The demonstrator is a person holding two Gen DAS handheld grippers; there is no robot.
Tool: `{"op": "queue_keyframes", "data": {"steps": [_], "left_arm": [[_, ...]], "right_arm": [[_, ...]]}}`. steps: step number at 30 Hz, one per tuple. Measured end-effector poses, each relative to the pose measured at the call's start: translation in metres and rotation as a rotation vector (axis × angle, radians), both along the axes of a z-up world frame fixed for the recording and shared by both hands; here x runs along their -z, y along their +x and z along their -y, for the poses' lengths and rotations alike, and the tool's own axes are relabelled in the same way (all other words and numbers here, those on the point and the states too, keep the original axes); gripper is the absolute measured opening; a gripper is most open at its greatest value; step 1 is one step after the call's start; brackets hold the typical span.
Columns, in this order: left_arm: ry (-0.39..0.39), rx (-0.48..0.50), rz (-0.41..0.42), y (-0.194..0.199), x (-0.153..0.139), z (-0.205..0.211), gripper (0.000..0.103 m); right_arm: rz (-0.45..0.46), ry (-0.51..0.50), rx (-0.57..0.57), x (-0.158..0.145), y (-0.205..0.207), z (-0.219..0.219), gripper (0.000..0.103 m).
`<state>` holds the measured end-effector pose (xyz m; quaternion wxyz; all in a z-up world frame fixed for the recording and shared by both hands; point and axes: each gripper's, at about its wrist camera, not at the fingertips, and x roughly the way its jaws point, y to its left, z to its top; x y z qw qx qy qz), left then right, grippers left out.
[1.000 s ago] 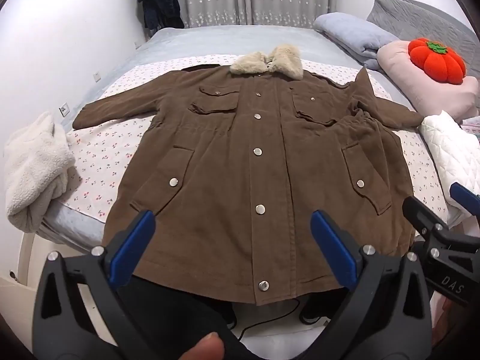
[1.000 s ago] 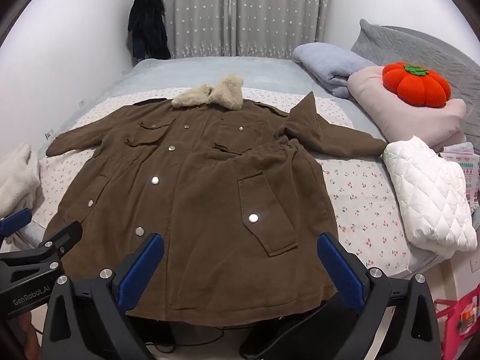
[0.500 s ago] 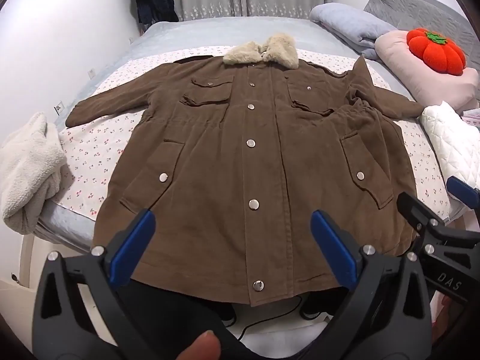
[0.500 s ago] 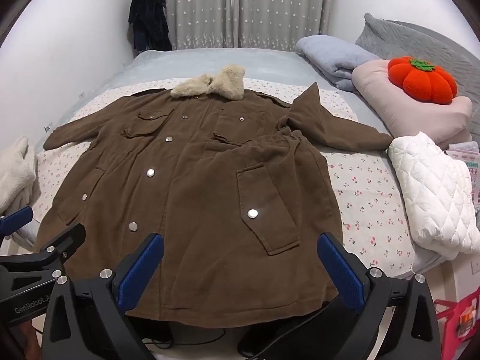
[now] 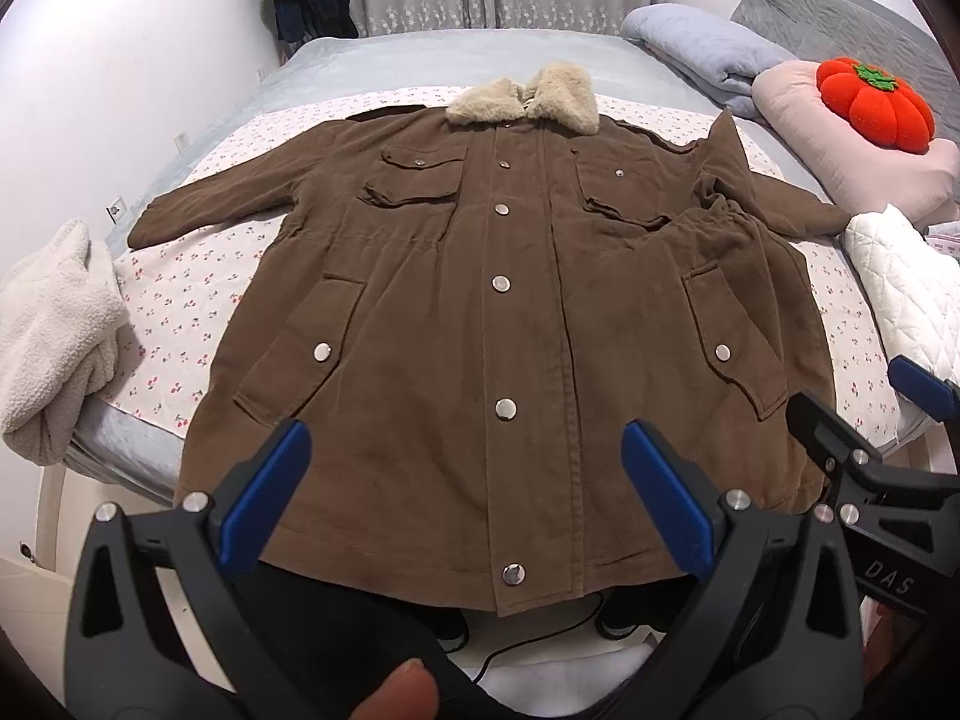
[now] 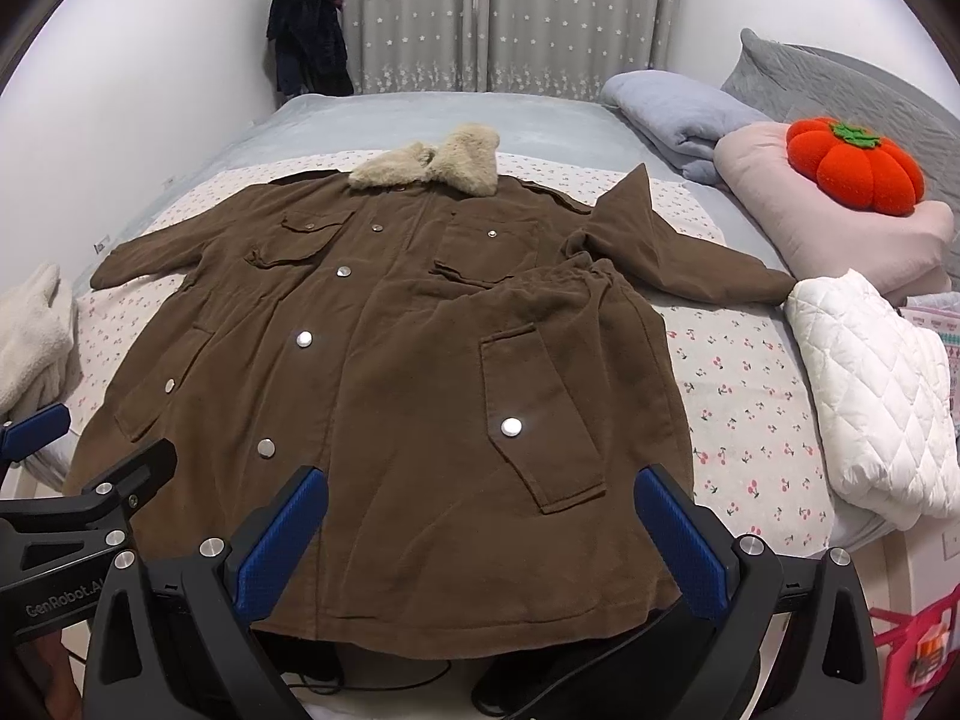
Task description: Fold large clothes
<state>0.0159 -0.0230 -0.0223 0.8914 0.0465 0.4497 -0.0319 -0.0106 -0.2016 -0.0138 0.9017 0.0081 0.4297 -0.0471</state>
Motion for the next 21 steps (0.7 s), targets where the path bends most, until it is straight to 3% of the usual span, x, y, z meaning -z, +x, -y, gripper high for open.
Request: {"op": "queue_keyframes", "data": {"steps": [21], "left_arm": [[-0.007, 0.002, -0.003, -0.0009, 0.0004, 0.0002, 0.103]], "right_arm": [[0.005, -0.006, -0.004, -0.0011, -0.0002, -0.0011, 0.103]]}}
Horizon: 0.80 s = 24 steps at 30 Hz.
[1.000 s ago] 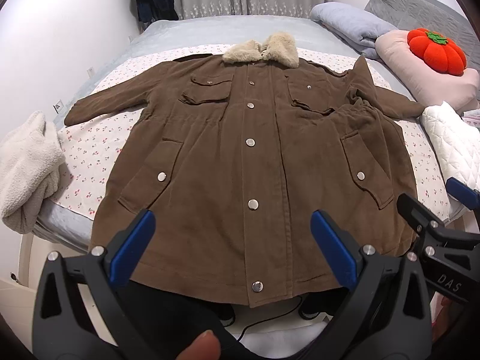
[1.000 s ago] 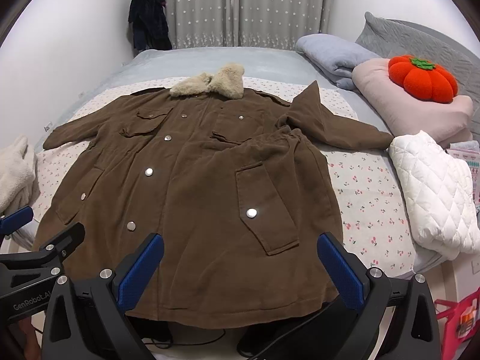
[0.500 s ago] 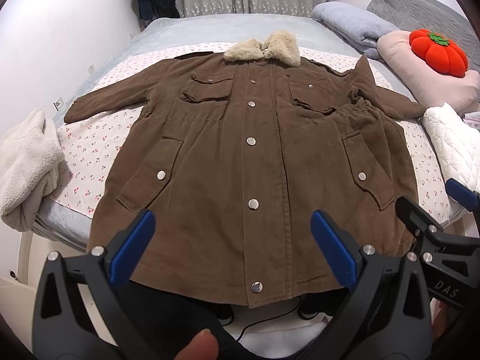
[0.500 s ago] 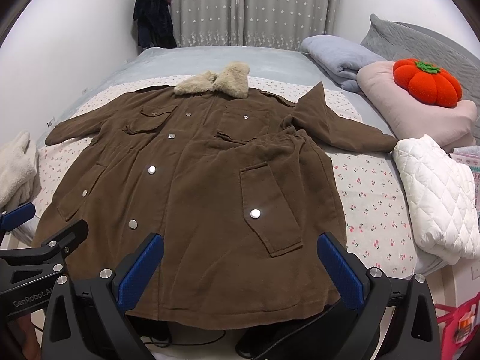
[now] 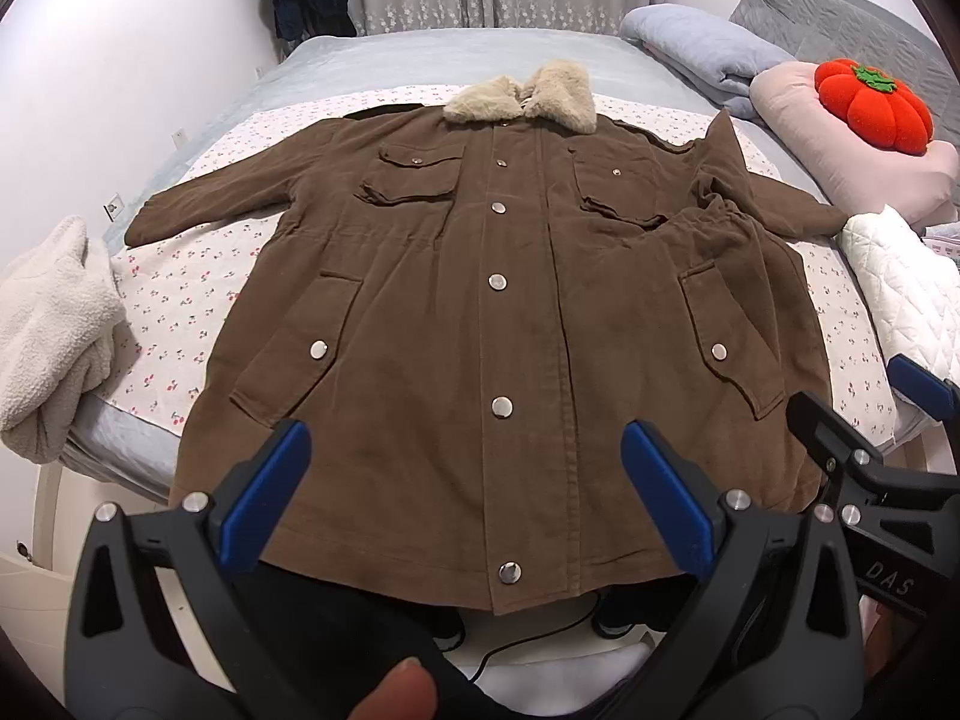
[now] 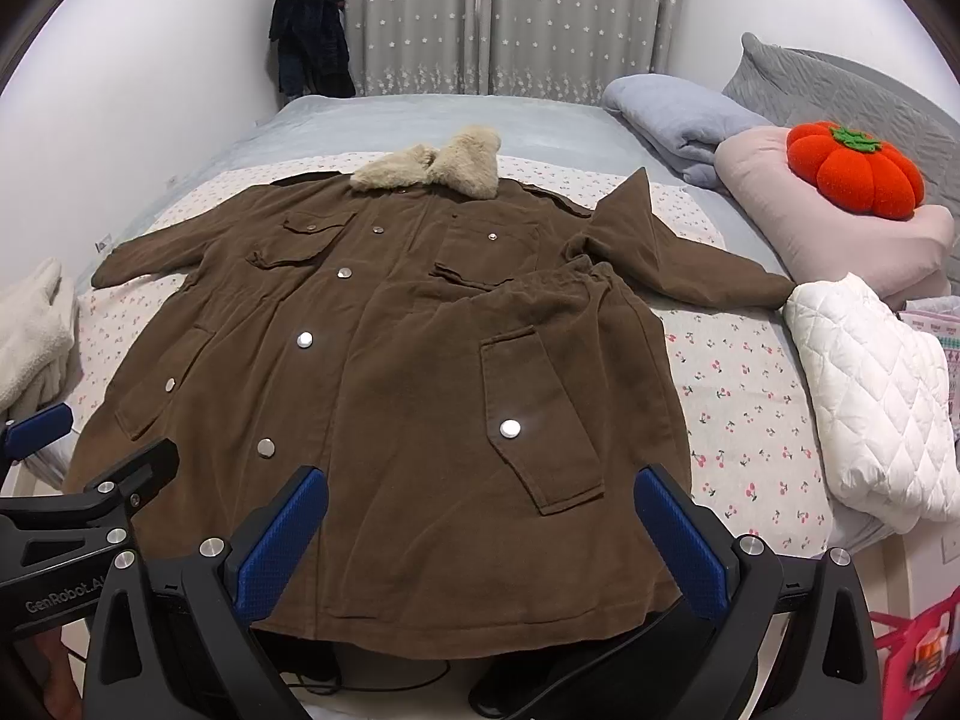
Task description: Fold large clothes
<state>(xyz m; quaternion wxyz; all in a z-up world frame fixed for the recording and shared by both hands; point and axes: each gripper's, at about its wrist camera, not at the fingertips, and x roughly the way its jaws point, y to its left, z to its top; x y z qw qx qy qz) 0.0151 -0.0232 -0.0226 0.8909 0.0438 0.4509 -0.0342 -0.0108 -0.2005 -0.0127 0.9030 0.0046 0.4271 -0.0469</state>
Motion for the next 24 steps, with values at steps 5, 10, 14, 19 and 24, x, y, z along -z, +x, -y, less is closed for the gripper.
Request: {"op": "queue_keyframes", "data": {"steps": [5, 10, 14, 19, 24], "left_arm": [[0.000, 0.001, 0.000, 0.0000, -0.0001, -0.0001, 0.103], [-0.002, 0.003, -0.001, -0.0003, -0.0005, 0.0008, 0.103], [-0.002, 0.002, -0.002, -0.0004, -0.0004, 0.0011, 0.103], [-0.002, 0.003, -0.002, -0.0008, -0.0005, 0.0011, 0.103], [-0.002, 0.002, -0.002, -0.0004, -0.0004, 0.0006, 0.103]], "right_arm": [[0.004, 0.001, 0.004, -0.0015, -0.0007, 0.0009, 0.103], [0.005, 0.001, 0.008, -0.0023, -0.0007, 0.0012, 0.103], [0.005, 0.001, 0.007, -0.0021, -0.0004, 0.0010, 0.103], [0.005, 0.001, 0.008, -0.0021, -0.0003, 0.0010, 0.103], [0.005, 0.001, 0.006, -0.0020, -0.0001, 0.0011, 0.103]]}}
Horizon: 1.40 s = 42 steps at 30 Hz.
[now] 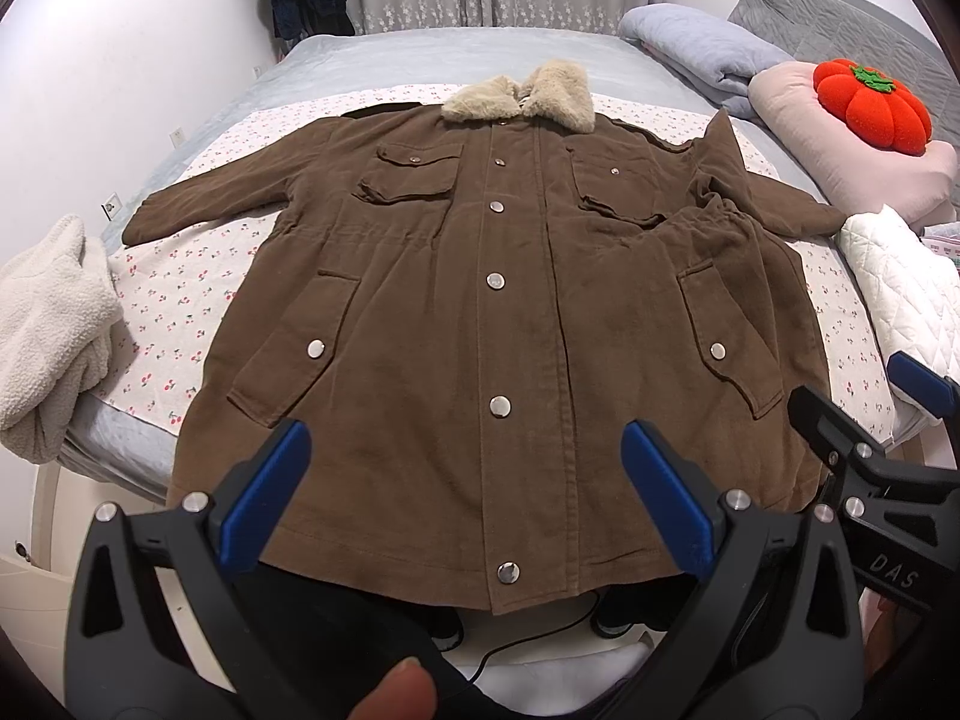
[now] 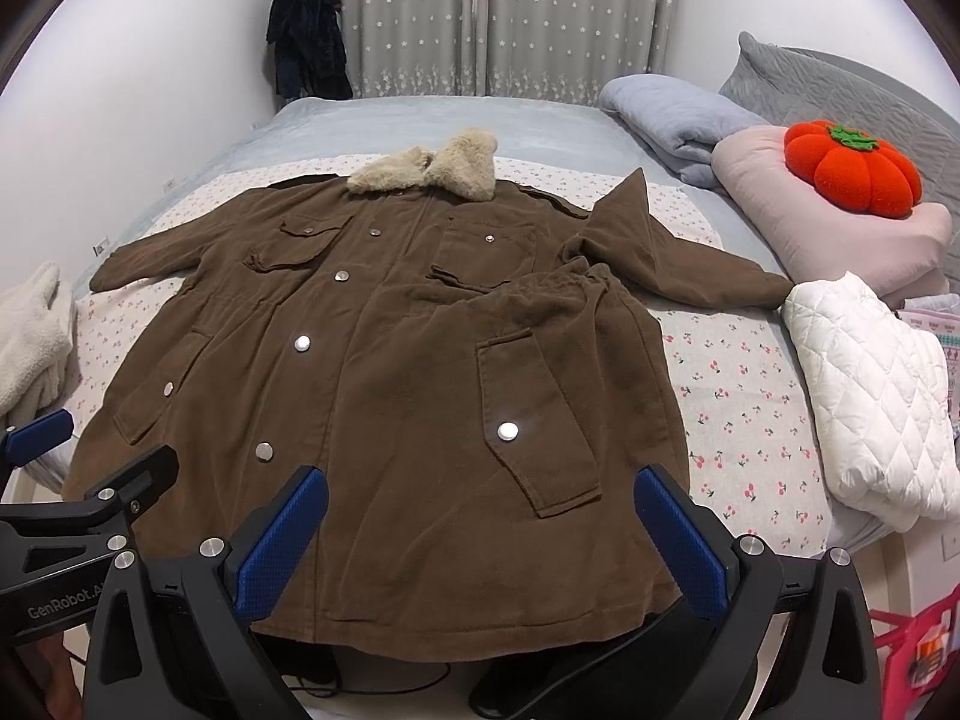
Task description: Fold large clothes
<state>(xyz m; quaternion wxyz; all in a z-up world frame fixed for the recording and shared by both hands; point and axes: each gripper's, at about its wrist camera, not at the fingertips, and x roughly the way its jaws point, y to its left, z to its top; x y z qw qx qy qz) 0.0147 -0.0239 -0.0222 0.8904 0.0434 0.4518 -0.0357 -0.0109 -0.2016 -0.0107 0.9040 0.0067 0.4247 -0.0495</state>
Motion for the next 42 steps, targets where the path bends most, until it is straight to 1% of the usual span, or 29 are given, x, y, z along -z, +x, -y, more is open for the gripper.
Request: {"op": "queue_keyframes", "data": {"steps": [16, 23, 27, 32, 35, 37, 38, 40, 42], "left_arm": [[-0.001, -0.002, 0.000, 0.000, 0.000, -0.001, 0.103], [0.003, -0.034, 0.014, 0.006, 0.004, -0.004, 0.103], [0.003, -0.043, 0.041, 0.011, 0.003, -0.005, 0.103], [-0.003, -0.024, 0.052, 0.020, 0.005, -0.005, 0.103], [0.004, 0.014, 0.075, 0.027, 0.006, -0.002, 0.103], [0.007, 0.042, 0.080, 0.033, 0.006, 0.000, 0.103], [0.002, 0.051, 0.078, 0.036, 0.006, 0.000, 0.103], [-0.017, 0.062, 0.066, 0.045, 0.007, 0.000, 0.103], [-0.025, 0.067, 0.061, 0.054, 0.008, 0.001, 0.103]], "right_arm": [[0.000, 0.000, 0.002, 0.000, 0.000, 0.000, 0.103], [-0.007, 0.000, 0.020, 0.003, 0.006, 0.007, 0.103], [-0.002, -0.006, 0.021, 0.005, 0.009, 0.012, 0.103], [0.005, 0.031, 0.006, 0.008, 0.016, 0.021, 0.103], [0.012, 0.014, -0.033, 0.007, 0.023, 0.027, 0.103], [0.013, 0.007, -0.064, 0.004, 0.028, 0.035, 0.103], [0.014, 0.029, -0.072, 0.001, 0.032, 0.044, 0.103], [0.018, 0.070, -0.065, -0.004, 0.040, 0.065, 0.103], [0.029, 0.080, -0.039, -0.010, 0.052, 0.092, 0.103]]}}
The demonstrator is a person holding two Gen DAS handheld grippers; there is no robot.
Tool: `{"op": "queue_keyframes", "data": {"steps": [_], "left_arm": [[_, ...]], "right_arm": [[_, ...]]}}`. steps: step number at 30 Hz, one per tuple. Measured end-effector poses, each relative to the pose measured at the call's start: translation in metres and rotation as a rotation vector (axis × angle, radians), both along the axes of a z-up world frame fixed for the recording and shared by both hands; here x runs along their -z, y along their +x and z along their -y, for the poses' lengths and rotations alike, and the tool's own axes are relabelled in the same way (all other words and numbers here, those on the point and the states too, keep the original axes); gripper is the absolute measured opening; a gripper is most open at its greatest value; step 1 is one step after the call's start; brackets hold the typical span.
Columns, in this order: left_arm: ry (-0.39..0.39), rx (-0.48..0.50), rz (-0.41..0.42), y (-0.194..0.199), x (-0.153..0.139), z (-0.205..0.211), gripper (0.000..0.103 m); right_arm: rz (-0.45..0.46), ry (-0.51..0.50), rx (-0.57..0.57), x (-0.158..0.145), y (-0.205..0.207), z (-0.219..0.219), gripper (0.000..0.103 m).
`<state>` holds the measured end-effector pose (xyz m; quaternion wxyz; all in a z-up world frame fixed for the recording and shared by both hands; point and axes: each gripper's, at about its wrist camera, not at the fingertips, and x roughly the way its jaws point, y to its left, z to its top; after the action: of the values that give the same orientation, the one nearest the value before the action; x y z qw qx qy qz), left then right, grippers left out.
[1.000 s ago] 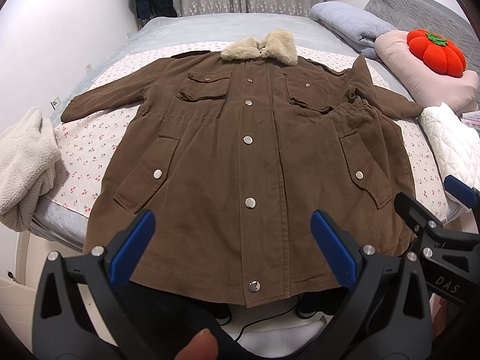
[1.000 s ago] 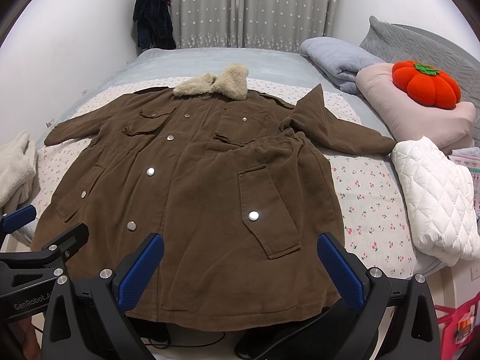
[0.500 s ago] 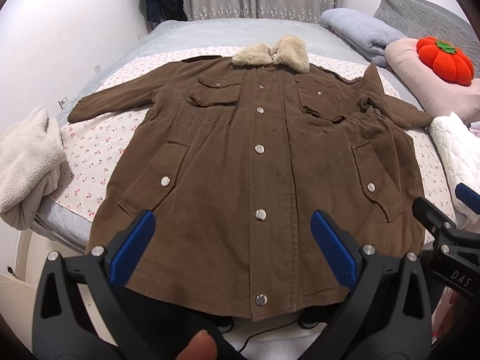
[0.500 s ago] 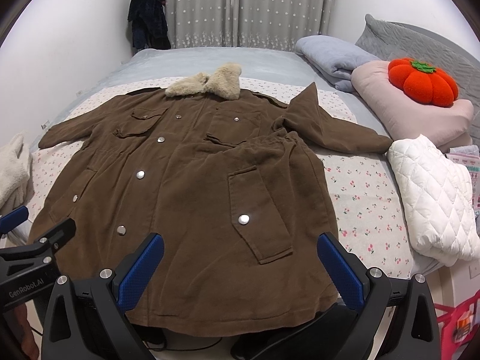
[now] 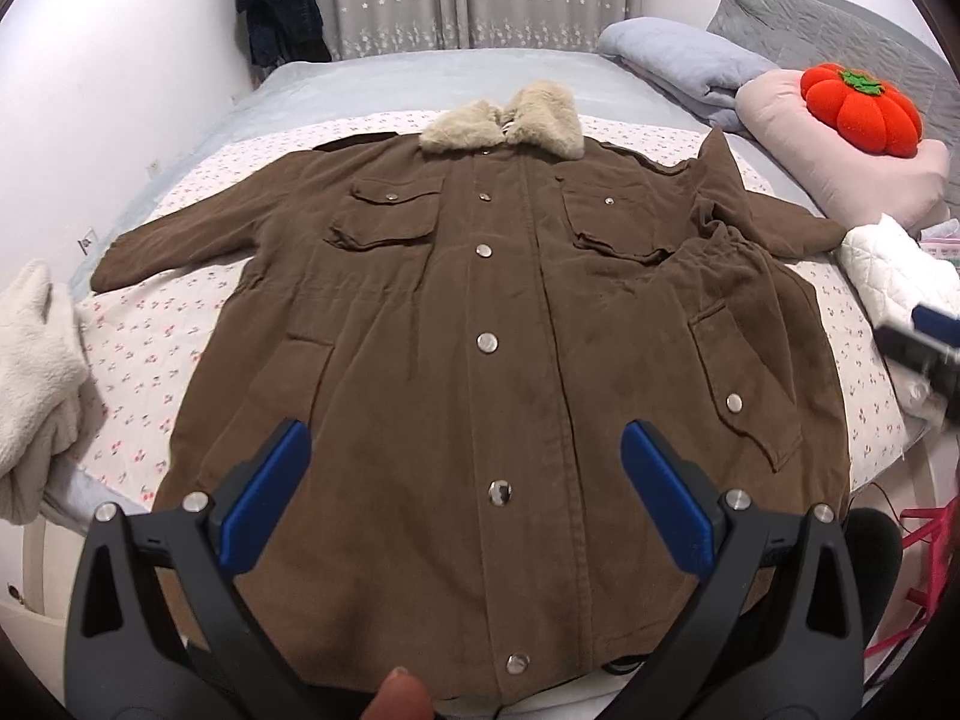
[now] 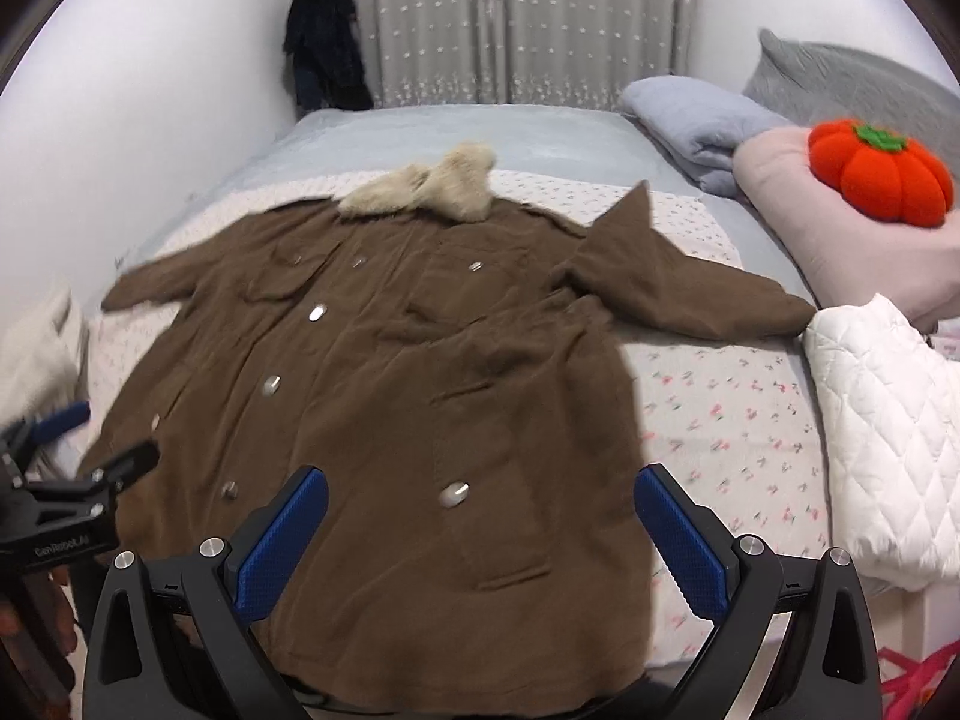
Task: Fold large clothes
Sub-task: 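Grasp the brown coat sleeve cuff with the right gripper and lift it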
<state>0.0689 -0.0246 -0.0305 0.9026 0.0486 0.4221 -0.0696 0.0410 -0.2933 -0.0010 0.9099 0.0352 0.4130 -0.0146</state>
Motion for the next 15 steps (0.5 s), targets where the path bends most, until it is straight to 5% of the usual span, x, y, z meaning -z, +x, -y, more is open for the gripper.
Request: {"op": "queue_keyframes", "data": {"steps": [7, 15], "left_arm": [[-0.007, 0.058, 0.034, 0.025, 0.001, 0.011, 0.103], [-0.053, 0.145, -0.051, 0.063, 0.022, 0.029, 0.103]], "right_arm": [[0.008, 0.153, 0.169, 0.020, 0.070, 0.129, 0.103], [-0.035, 0.237, 0.442, 0.094, 0.152, 0.238, 0.103]]}}
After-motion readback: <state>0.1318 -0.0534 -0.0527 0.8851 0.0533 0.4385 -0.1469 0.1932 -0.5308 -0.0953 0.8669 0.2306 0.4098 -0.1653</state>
